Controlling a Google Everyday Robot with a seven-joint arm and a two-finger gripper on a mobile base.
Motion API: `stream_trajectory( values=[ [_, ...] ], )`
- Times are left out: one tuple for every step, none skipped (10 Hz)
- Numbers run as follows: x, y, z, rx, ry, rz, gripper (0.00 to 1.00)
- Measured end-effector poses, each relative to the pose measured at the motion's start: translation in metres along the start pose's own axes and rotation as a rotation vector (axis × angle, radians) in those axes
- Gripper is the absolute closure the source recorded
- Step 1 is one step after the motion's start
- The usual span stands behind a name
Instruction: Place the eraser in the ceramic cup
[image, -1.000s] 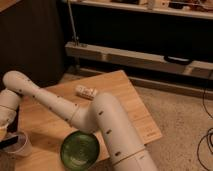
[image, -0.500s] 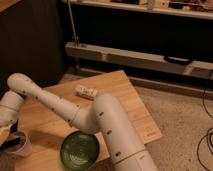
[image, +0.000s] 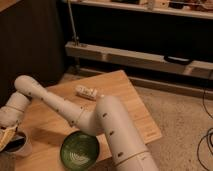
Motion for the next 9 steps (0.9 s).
stream_trajectory(
  values=[
    [-0.002,-0.0008,-0.0009,-0.003,0.009,-0.004,0.23],
    [-0.0033,-0.0009,-0.0004,-0.003,0.016,-0.008,0.2],
    [-0.004,-0.0011,-0.001,-0.005,0.02,-0.011,0.2],
    [-0.0043,-0.0013,-0.0021,-0.007,0.023,-0.014,0.2],
    [-0.0038,-0.001,-0.0017,-0.007,0.027,-0.02,0.2],
    [-0.0037,-0.0009,-0.002,-0.009,0.029,-0.021,0.2],
    [-0.0036,-0.0013,-0.0024,-0.01,0.026,-0.023,0.2],
    [-0.0023,-0.0018,-0.0029,-0.016,0.015,-0.027,0.2],
    [-0.0001,-0.003,-0.0044,-0.022,0.003,-0.032,0.2]
  ],
)
